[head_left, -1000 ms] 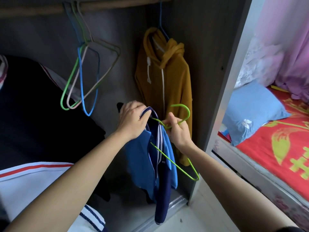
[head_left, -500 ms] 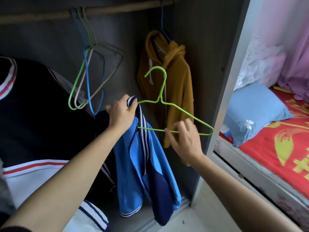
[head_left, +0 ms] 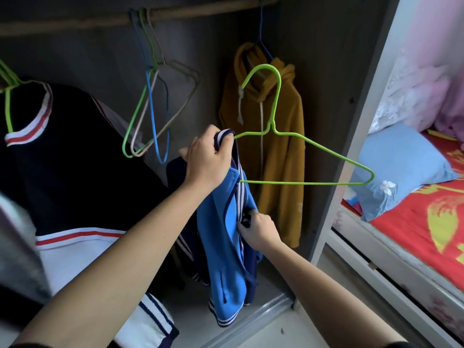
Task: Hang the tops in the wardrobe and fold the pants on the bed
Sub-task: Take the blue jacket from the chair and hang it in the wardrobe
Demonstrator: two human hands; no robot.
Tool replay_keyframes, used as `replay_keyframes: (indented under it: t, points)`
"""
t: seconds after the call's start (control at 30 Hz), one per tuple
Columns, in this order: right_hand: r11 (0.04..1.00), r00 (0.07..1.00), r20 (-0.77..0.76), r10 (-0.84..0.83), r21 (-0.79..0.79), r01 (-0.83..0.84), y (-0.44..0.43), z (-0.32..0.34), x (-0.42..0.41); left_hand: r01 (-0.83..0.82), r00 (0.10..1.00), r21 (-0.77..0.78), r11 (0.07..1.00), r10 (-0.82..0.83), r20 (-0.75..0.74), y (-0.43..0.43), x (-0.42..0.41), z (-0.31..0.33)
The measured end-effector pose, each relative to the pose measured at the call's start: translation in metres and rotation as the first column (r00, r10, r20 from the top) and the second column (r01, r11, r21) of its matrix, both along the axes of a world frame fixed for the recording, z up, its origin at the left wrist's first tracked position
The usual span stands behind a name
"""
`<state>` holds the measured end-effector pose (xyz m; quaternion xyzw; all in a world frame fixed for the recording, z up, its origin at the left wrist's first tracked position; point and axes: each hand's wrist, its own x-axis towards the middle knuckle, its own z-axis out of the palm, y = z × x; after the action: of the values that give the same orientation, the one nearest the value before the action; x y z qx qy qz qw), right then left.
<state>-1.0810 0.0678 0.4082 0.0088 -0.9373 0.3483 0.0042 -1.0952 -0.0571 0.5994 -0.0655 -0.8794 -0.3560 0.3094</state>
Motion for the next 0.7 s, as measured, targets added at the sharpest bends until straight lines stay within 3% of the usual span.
replay_keyframes:
  t: [0.27, 0.4, 0.5, 0.7]
  points:
    - [0.997, 0.994, -0.074, -0.079, 0.001, 0.079, 0.023, -0.013, 0.005, 0.019, 1.000, 0.049, 0.999, -0.019, 0.002, -0.026, 0.000, -0.011]
    - [0.958, 0.959, -0.097, -0.268, -0.131, 0.254, 0.068, -0.008, 0.009, -0.063, 0.997, -0.037, 0.997, 0.064, 0.037, -0.058, -0.014, -0.035]
    - [0.940, 0.932, -0.132, -0.339, -0.081, 0.330, 0.097, 0.005, 0.009, -0.095, 0.994, -0.156, 0.983, 0.101, 0.036, -0.077, -0.024, -0.058]
    - [0.982, 0.969, -0.160, -0.188, -0.030, 0.186, 0.137, 0.049, -0.003, -0.083, 0.994, -0.151, 0.985, 0.092, 0.053, -0.086, -0.028, -0.072]
